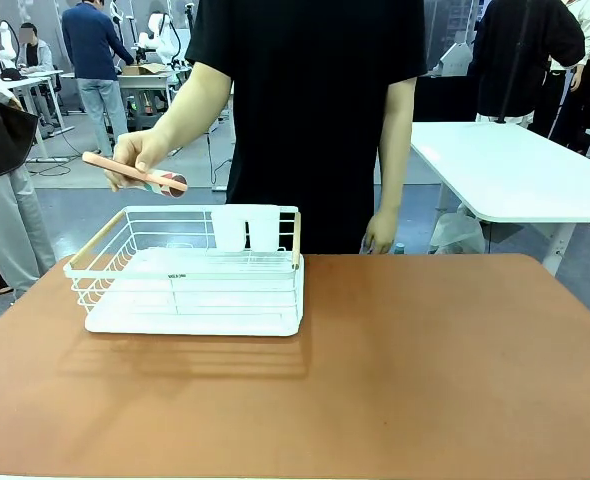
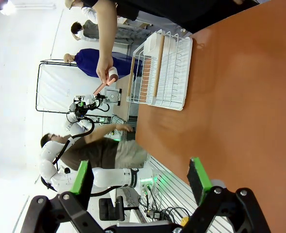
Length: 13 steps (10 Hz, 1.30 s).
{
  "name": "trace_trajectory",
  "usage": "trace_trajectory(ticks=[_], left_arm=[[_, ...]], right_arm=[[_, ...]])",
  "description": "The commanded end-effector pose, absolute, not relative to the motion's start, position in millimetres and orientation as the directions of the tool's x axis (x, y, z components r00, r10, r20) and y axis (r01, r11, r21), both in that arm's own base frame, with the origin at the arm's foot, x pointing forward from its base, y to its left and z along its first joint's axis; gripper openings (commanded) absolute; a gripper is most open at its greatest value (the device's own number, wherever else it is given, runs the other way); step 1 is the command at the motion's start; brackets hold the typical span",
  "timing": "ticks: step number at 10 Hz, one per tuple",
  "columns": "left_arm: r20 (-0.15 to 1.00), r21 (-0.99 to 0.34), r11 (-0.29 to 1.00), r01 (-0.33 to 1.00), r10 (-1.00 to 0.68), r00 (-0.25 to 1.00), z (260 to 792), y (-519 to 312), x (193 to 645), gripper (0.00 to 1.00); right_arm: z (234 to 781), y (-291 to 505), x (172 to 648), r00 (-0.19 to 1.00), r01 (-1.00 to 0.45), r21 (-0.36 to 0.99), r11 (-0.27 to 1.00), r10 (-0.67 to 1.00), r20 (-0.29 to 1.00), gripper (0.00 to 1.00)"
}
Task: Clean the table.
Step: Pick up the Lint Roller when the human hands it over.
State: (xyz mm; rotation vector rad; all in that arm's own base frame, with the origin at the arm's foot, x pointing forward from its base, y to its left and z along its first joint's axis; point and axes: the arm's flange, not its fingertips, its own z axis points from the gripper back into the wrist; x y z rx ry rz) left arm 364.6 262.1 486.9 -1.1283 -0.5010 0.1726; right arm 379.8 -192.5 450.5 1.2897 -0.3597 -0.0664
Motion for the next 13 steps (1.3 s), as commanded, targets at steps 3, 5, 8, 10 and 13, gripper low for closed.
trace_trajectory(ticks=[3, 5, 8, 10, 13], left_arm=[[0.265, -0.84, 0.543, 0.013, 0.388, 0.883, 525, 225, 351, 1.0], [0.141, -0.776, 0.598, -0.199, 0.473, 0.87, 554, 185, 343, 1.0], [0.125, -0.733, 0.617, -0.286, 0.536, 0.835, 570, 129, 335, 1.0], [0.148, -0.718, 0.608, -0.339, 0.609, 0.779, 572, 96, 335, 1.0], [0.187, -0.702, 0.616, -0.357, 0.644, 0.742, 563, 61, 339, 1.0]], right_arm=[[452, -193, 381, 0.938, -0.177, 0.946, 0.271, -0.246, 0.246, 1.0], [452, -193, 381, 0.938, -0.177, 0.946, 0.271, -0.246, 0.246, 1.0], [452, -193, 381, 0.938, -0.177, 0.946, 0.271, -0.246, 0.246, 1.0], [452, -193, 381, 0.938, -0.177, 0.946, 0.271, -0.246, 0.246, 1.0], [452, -193, 381, 0.938, -0.177, 0.946, 0.271, -0.246, 0.246, 1.0]])
